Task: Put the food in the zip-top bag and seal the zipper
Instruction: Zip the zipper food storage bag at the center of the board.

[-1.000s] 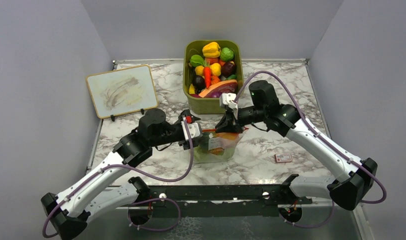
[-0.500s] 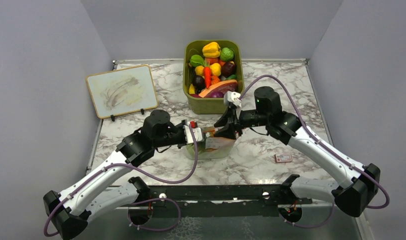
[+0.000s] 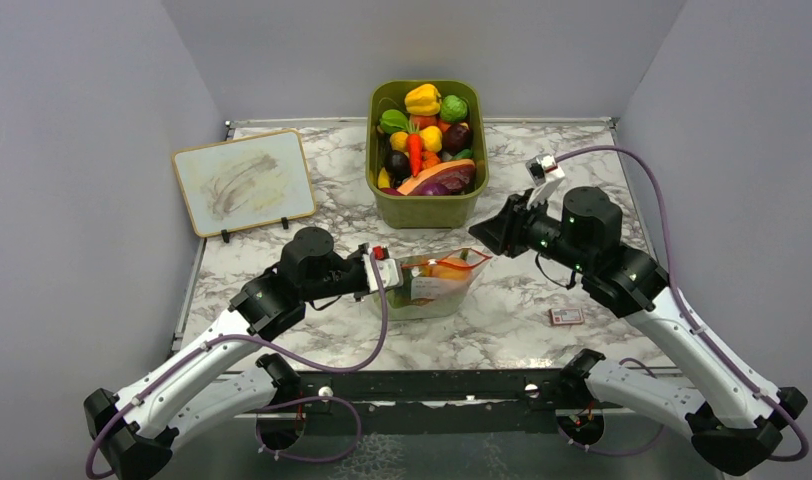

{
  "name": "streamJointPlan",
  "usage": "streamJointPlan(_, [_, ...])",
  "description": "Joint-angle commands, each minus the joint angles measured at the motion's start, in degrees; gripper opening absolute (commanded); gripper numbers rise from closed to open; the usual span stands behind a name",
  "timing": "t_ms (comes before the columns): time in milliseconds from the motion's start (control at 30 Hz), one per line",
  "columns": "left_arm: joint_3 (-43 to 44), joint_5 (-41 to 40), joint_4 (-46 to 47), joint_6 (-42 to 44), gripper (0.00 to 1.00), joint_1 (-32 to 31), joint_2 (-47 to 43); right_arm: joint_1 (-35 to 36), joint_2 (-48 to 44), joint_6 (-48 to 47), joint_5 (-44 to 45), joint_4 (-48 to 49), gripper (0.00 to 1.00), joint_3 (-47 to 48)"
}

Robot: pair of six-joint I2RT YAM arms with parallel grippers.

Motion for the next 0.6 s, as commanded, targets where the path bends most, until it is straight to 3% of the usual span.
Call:
streamJointPlan(0, [0.1, 2.5, 5.2, -2.2, 0.0, 0.0, -1.2, 0.0, -1.0, 3.1, 4.4, -4.1, 0.26, -0.5])
streamJointPlan(300, [0.7, 2.2, 6.8, -4.3, 0.0, 0.0, -1.6, 0.0, -0.8, 3.5, 2.0, -5.7, 0.28, -1.7])
streamJointPlan(567, [1.7, 2.6, 8.4, -5.9, 0.0, 0.0, -1.0, 0.0, -0.1, 3.7, -3.5, -2.8, 0.12, -3.5])
